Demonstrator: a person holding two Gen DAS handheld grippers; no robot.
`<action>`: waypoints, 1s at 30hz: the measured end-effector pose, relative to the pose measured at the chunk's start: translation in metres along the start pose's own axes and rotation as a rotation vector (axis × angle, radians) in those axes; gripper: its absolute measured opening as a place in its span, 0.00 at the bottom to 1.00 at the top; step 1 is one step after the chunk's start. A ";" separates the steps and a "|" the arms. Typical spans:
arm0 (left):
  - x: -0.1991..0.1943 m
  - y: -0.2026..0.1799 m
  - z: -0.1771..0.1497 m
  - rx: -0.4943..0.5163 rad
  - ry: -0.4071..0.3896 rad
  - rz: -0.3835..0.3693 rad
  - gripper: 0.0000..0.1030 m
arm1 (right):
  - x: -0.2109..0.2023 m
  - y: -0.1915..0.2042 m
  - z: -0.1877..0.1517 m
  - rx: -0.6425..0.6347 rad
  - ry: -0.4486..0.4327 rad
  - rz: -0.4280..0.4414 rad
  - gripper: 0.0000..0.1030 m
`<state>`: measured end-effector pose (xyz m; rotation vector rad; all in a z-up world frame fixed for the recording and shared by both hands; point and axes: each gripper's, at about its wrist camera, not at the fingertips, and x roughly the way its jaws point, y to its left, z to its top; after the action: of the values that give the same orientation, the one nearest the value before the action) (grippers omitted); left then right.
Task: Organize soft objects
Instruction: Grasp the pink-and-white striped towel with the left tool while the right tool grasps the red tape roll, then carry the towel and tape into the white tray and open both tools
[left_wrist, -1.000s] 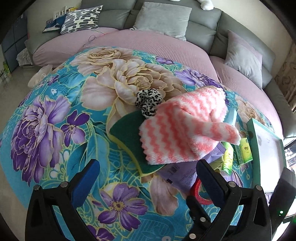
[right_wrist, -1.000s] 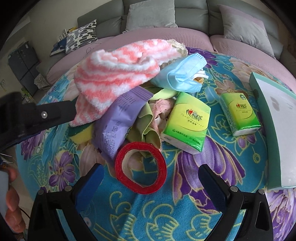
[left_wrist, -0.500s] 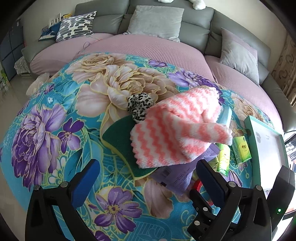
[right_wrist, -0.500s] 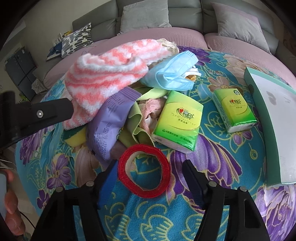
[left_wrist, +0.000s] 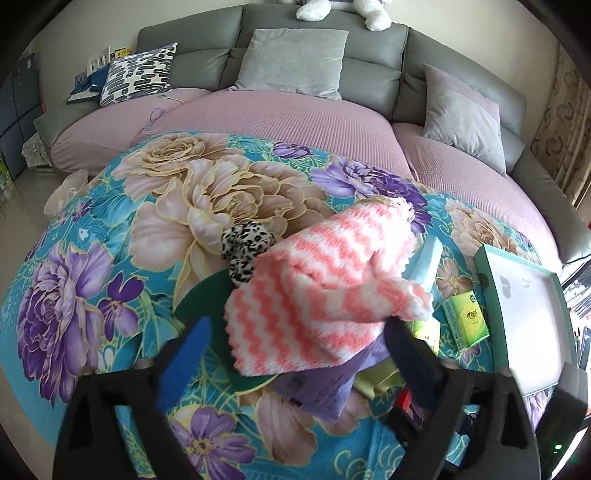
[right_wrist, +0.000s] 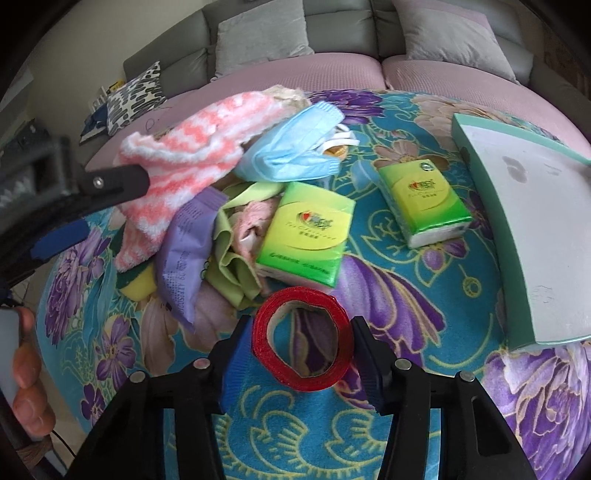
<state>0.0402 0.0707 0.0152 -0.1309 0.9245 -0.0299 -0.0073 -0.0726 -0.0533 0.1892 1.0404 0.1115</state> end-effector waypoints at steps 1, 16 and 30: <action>0.001 -0.002 0.000 0.003 -0.001 -0.007 0.78 | -0.001 -0.003 0.001 0.008 -0.004 0.001 0.54; 0.008 -0.007 -0.003 -0.007 0.000 -0.111 0.06 | -0.063 -0.028 0.009 0.069 -0.156 -0.045 0.54; -0.079 -0.079 0.041 0.142 -0.214 -0.208 0.06 | -0.127 -0.078 0.044 0.170 -0.307 -0.126 0.54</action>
<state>0.0276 0.0026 0.1118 -0.0964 0.6901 -0.2692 -0.0328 -0.1763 0.0592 0.2851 0.7528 -0.1183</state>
